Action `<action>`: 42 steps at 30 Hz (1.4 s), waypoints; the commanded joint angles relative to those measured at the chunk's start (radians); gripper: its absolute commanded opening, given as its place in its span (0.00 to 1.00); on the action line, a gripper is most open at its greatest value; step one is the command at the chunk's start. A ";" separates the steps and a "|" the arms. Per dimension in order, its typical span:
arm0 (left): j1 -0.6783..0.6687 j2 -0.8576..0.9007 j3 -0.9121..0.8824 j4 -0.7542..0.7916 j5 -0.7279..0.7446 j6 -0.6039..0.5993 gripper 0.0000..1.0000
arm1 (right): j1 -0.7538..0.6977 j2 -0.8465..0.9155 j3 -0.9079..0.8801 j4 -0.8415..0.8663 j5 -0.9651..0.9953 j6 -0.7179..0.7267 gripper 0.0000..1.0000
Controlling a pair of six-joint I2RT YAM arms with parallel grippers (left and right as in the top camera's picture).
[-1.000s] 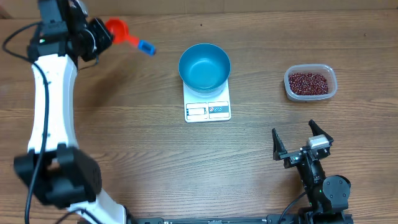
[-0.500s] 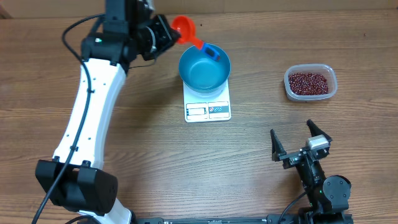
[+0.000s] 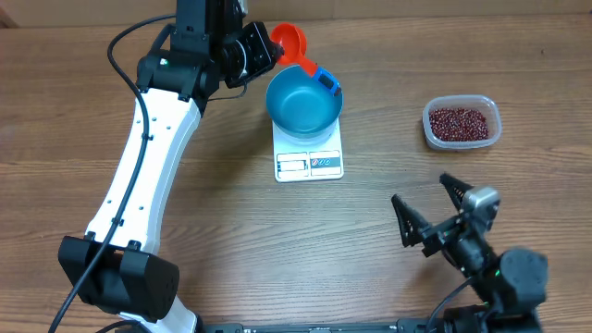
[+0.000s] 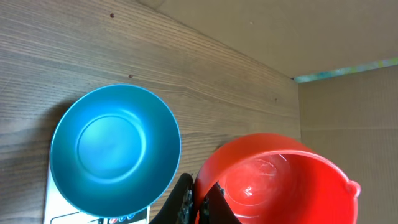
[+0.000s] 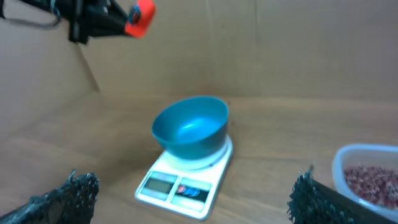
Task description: Scoop item into bowl and weigh 150g on scale
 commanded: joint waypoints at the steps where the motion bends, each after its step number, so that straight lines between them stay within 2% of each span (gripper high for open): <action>1: 0.000 0.010 0.005 0.009 -0.010 0.022 0.04 | 0.002 0.174 0.203 -0.103 -0.023 -0.024 1.00; 6: 0.000 0.010 0.005 0.016 -0.009 -0.016 0.04 | -0.027 0.446 0.551 -0.359 -0.034 -0.038 1.00; 8: 0.000 0.010 0.005 0.019 -0.008 -0.029 0.04 | -0.031 0.592 0.751 -0.519 -0.067 -0.038 1.00; 9: -0.014 0.010 0.005 0.015 -0.006 -0.091 0.04 | -0.031 0.843 0.993 -0.636 -0.189 0.009 1.00; 14: -0.045 0.010 0.005 0.015 -0.015 -0.094 0.04 | -0.030 0.948 0.992 -0.492 -0.451 0.097 1.00; 16: -0.056 0.010 0.005 0.014 -0.029 -0.122 0.04 | -0.020 0.988 0.992 -0.412 -0.530 0.109 0.91; 19: -0.062 0.010 0.005 0.015 -0.028 -0.180 0.04 | 0.005 1.024 0.992 -0.351 -0.525 0.146 0.90; 26: -0.060 0.010 0.005 0.016 -0.029 -0.195 0.04 | 0.010 1.052 0.992 -0.340 -0.479 0.172 0.87; 37: -0.083 0.010 0.005 0.014 0.029 -0.383 0.04 | 0.033 1.056 0.991 -0.287 -0.383 0.238 0.81; 40: -0.103 0.010 0.005 0.012 0.029 -0.381 0.04 | 0.050 1.057 0.991 -0.267 -0.340 0.259 0.77; 42: -0.117 0.010 0.005 0.006 0.029 -0.382 0.04 | 0.063 1.058 0.991 -0.248 -0.325 0.264 0.70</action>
